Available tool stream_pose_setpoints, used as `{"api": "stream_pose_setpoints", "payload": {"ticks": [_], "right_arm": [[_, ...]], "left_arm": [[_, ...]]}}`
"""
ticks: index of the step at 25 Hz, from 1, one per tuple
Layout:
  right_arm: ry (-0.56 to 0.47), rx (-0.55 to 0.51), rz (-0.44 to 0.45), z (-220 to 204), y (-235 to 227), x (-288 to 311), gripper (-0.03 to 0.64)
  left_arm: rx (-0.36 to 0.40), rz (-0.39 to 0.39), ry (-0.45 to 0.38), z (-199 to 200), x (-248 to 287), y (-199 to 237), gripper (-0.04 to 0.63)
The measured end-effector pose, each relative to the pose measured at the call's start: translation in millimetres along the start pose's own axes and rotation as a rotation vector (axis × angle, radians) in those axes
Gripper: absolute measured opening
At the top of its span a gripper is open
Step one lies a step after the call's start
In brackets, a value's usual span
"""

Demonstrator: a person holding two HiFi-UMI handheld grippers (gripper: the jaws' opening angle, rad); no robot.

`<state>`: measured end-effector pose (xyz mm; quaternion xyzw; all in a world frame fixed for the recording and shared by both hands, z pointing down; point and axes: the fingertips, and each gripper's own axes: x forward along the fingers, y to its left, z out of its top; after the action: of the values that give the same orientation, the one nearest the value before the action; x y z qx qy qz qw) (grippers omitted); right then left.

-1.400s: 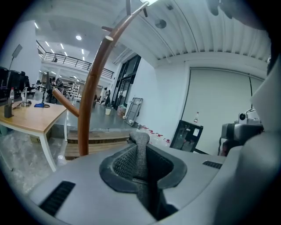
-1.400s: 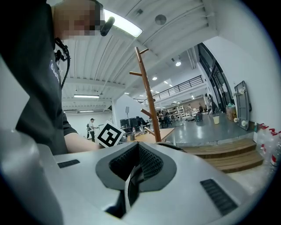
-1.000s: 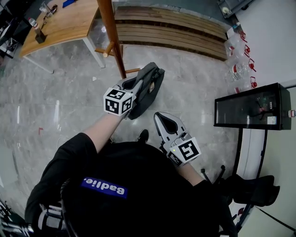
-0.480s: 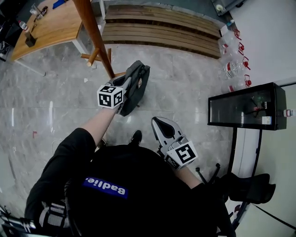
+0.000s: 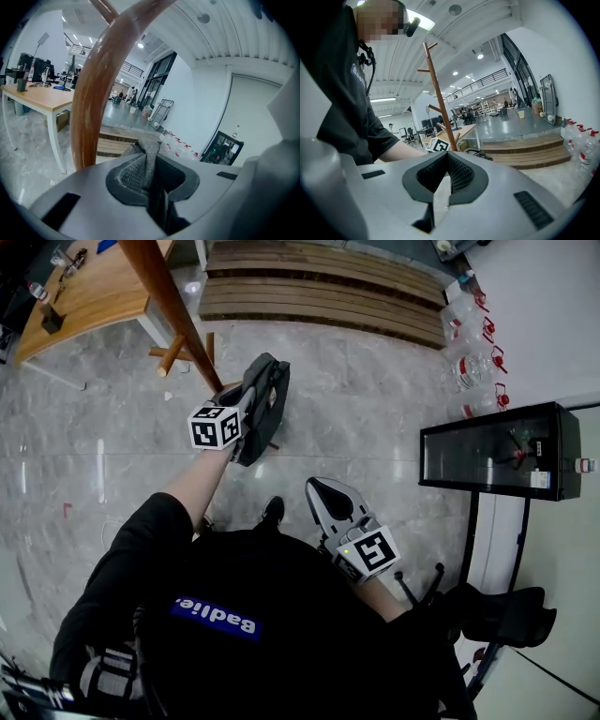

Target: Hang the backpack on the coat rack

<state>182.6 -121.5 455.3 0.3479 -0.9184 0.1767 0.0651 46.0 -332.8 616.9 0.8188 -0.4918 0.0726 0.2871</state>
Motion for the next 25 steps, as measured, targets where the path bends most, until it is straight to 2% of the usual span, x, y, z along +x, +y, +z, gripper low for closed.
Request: {"api": "stream_pose_setpoints", "payload": {"ticks": [9, 17, 25], "right_arm": [[0.023, 0.016, -0.002, -6.9, -0.4, -0.4, 0.006], [0.053, 0.018, 0.003, -13.7, 4.0, -1.6, 0.006], [0.071, 0.015, 0.012, -20.3, 10.5, 0.7, 0.006]], "left_arm": [[-0.023, -0.004, -0.007, -9.7, 5.5, 3.8, 0.065], [-0.087, 0.056, -0.001, -26.3, 4.0, 30.9, 0.066], [-0.078, 0.112, 0.010, -42.5, -7.7, 60.8, 0.067]]}}
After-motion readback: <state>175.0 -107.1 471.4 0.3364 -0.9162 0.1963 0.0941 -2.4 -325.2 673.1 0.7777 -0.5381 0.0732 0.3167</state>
